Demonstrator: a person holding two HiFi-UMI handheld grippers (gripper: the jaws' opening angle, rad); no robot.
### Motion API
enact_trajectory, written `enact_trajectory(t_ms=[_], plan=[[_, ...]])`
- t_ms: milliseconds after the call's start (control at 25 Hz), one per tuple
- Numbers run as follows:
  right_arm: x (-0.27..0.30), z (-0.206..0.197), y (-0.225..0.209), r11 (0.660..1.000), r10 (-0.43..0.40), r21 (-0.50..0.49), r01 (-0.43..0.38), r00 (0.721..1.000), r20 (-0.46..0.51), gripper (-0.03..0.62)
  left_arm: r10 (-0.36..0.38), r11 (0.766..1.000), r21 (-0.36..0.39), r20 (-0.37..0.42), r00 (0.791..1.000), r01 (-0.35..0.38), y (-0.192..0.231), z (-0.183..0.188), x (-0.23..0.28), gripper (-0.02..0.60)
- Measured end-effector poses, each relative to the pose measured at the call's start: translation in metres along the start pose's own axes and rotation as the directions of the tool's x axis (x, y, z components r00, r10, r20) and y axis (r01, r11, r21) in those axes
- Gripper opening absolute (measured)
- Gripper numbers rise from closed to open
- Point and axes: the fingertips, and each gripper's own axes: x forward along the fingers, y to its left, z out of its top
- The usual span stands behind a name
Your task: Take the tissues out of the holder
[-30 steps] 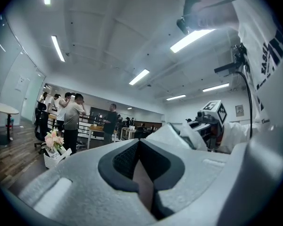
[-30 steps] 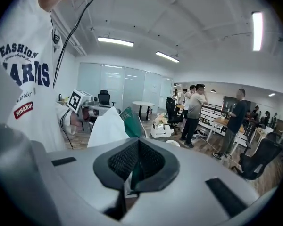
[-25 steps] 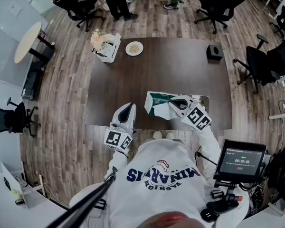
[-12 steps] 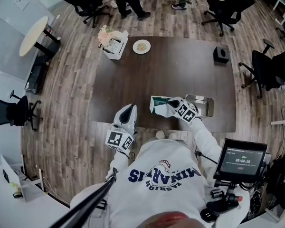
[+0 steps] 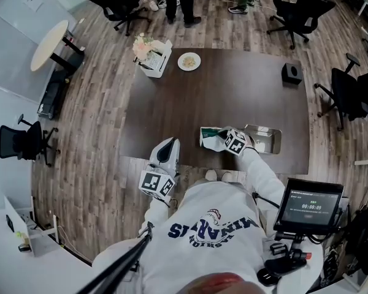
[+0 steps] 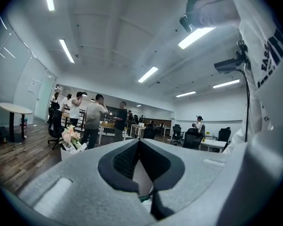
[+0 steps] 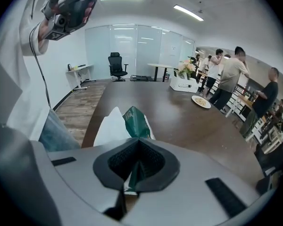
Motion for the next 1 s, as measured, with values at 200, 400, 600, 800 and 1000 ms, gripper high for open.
enact_trajectory(t_ms=[200, 400, 600, 800, 1000], plan=[[0.011, 0.005, -0.002, 1.000, -0.015, -0.010, 0.015, 0.999, -0.032, 0.005, 0.013, 1.000, -0.003, -0.002, 1.000, -0.013, 0.008, 0.001, -0.004, 0.005], [0.023, 0.000, -0.018, 0.998, -0.053, -0.032, 0.051, 0.998, -0.043, 0.005, 0.015, 1.000, -0.008, -0.003, 1.000, -0.015, 0.013, -0.005, 0.010, 0.005], [0.031, -0.001, -0.028, 0.996, -0.080, -0.029, 0.079, 0.996, -0.047, 0.006, 0.015, 1.000, -0.008, -0.006, 1.000, -0.015, 0.018, -0.004, 0.017, 0.005], [0.034, -0.005, -0.033, 0.995, -0.104, -0.015, 0.103, 0.993, -0.063, 0.008, 0.016, 1.000, -0.003, -0.007, 1.000, -0.016, 0.018, -0.005, 0.016, 0.005], [0.020, 0.006, -0.046, 0.984, -0.179, 0.004, 0.179, 0.984, -0.014, 0.021, 0.017, 1.000, -0.007, -0.007, 1.000, -0.017, 0.018, -0.002, 0.016, 0.005]])
